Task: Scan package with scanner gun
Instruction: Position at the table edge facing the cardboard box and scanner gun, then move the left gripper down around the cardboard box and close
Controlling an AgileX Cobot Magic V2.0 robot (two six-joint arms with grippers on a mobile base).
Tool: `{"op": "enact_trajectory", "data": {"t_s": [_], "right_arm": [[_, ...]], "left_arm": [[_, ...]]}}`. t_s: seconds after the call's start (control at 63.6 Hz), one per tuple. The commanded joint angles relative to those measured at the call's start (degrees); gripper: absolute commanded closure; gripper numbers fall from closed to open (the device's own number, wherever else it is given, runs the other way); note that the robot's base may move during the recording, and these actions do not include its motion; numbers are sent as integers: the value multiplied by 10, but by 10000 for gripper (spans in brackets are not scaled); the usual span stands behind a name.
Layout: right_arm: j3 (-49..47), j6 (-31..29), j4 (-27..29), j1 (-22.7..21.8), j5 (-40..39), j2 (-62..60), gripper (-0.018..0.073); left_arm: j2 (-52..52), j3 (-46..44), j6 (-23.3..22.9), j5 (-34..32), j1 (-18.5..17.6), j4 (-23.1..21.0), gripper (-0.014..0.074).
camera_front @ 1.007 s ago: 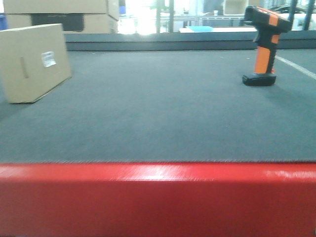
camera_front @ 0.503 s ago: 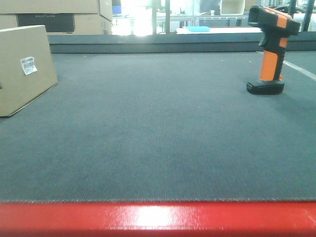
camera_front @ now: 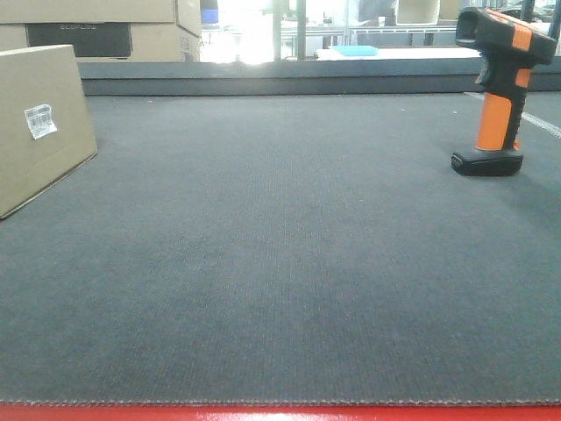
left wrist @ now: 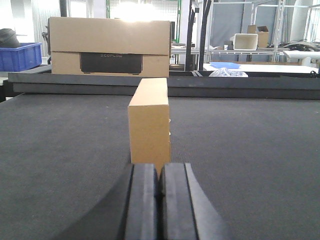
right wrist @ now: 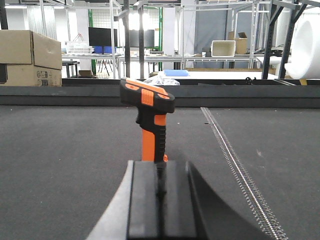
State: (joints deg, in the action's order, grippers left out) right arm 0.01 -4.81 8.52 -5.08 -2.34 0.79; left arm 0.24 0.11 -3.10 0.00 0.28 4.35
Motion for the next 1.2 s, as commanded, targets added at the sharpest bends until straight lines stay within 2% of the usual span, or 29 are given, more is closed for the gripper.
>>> {"op": "enact_trajectory", "data": {"t_s": [0.0,1.18], "right_arm": [[0,-3,0,1,-16,-3,727],[0,-3,0,1,-16,-3,727]], "left_arm": [[-2,-1,-1,-13,0,-2,707],[-2,-1,-1,-13,0,-2,707]]}}
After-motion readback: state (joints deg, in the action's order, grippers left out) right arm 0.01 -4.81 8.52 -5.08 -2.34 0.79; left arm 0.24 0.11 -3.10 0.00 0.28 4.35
